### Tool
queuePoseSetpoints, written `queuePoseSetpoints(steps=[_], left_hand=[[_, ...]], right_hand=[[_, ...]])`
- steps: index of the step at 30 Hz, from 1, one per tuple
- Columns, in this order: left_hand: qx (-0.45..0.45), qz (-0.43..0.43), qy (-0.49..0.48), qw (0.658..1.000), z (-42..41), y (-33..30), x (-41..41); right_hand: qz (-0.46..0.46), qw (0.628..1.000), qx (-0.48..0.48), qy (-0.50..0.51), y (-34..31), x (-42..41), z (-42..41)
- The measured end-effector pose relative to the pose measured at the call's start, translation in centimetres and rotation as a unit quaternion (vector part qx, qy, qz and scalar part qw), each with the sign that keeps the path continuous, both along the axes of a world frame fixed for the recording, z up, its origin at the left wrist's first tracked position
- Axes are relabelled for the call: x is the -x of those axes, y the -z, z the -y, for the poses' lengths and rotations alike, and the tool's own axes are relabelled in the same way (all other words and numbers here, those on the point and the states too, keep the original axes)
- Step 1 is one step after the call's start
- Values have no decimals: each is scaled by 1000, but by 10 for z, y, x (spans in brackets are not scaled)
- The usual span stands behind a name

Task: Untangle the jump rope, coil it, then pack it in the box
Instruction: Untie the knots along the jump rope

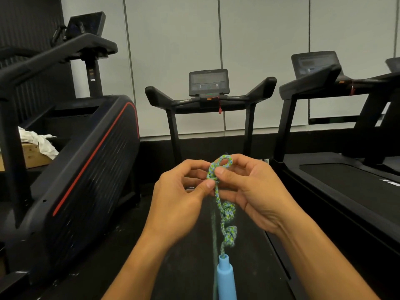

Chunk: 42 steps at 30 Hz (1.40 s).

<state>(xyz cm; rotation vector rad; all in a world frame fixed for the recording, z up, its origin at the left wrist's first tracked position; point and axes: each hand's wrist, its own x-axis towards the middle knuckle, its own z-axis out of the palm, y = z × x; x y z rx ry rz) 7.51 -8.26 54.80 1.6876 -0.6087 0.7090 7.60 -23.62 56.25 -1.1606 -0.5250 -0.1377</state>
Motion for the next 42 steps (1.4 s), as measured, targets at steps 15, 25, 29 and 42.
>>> queuePoseSetpoints(steps=[15,25,29,42], left_hand=[[21,5,-32,999,4,-1,3],[38,3,20,999,2,-1,1],[35,5,36,999,-3,-2,1],[44,-59,45,996,0,7,-9]], right_hand=[[73,984,143,77,5,-3,3],[74,989,87,95,7,-8,1],[58,995,42,72,5,-7,3],[35,997,72,21,3,-4,3]])
